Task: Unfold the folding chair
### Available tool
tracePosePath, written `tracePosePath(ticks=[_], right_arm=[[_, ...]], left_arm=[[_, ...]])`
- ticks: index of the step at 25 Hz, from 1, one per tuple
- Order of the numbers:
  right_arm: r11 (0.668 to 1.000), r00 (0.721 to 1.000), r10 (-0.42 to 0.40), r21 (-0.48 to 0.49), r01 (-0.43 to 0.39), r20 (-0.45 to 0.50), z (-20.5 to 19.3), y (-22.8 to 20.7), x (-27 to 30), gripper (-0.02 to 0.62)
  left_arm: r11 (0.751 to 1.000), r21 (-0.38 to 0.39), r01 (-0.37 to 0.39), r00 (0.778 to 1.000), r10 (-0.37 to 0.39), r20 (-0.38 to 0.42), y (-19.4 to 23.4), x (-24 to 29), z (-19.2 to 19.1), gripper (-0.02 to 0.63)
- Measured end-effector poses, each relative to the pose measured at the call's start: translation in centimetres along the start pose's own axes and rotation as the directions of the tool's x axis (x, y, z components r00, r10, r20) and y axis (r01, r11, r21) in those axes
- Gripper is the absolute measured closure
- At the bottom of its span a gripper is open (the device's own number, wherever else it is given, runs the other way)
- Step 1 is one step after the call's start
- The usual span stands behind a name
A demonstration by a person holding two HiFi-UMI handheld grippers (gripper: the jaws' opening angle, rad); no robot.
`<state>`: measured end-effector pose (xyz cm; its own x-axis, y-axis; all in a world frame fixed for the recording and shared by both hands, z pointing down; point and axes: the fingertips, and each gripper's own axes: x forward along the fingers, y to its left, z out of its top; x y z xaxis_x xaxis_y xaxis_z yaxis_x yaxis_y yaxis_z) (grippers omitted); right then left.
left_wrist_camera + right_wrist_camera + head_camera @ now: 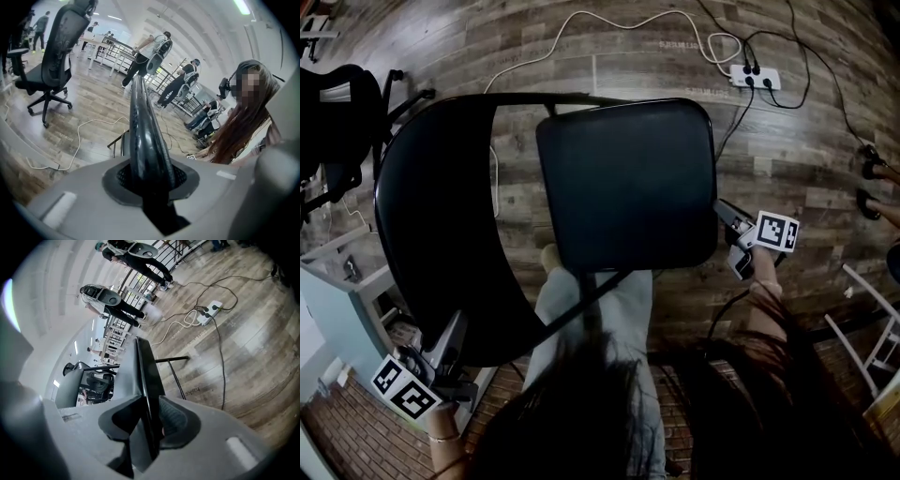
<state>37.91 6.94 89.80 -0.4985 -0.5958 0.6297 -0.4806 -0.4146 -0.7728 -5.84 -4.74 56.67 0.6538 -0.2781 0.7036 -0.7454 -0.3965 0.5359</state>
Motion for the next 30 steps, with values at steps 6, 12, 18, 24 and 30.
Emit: tracePosePath(ticks=[6, 12, 18, 24, 30], right_arm=[[1.000, 0.999, 0.002, -0.003, -0.002, 0.048, 0.2, 0.5, 0.1, 0.496], [0.990, 0.990, -0.135, -0.027, 0.137, 0.046, -0.2, 0.0, -0.6, 0.561], [0.968, 0.971, -0.239, -0.082, 0.236, -0.027, -2.5, 0.6, -1.8, 0.600], [0.975, 0.975, -0.224, -0.015, 0.224, 0.008, -5.3, 2.7, -3.6, 0.600], [0.980, 0.981, -0.195, 0.038, 0.194, 0.011, -8.6, 4.7, -4.5, 0.601]], left_arm=[[0.999, 0.020, -0.034, 0.999, 0.034, -0.027, 0.1, 0.2, -0.1, 0.525], [0.991, 0.058, -0.120, 0.991, 0.123, -0.058, 0.2, 0.3, -0.4, 0.515], [0.985, 0.066, -0.157, 0.983, 0.162, -0.082, 0.4, -0.8, -1.2, 0.482], [0.983, 0.036, -0.182, 0.979, 0.185, -0.091, 1.0, -1.7, -2.0, 0.468], [0.979, 0.017, -0.204, 0.975, 0.205, -0.089, 1.2, -2.4, -2.7, 0.451]])
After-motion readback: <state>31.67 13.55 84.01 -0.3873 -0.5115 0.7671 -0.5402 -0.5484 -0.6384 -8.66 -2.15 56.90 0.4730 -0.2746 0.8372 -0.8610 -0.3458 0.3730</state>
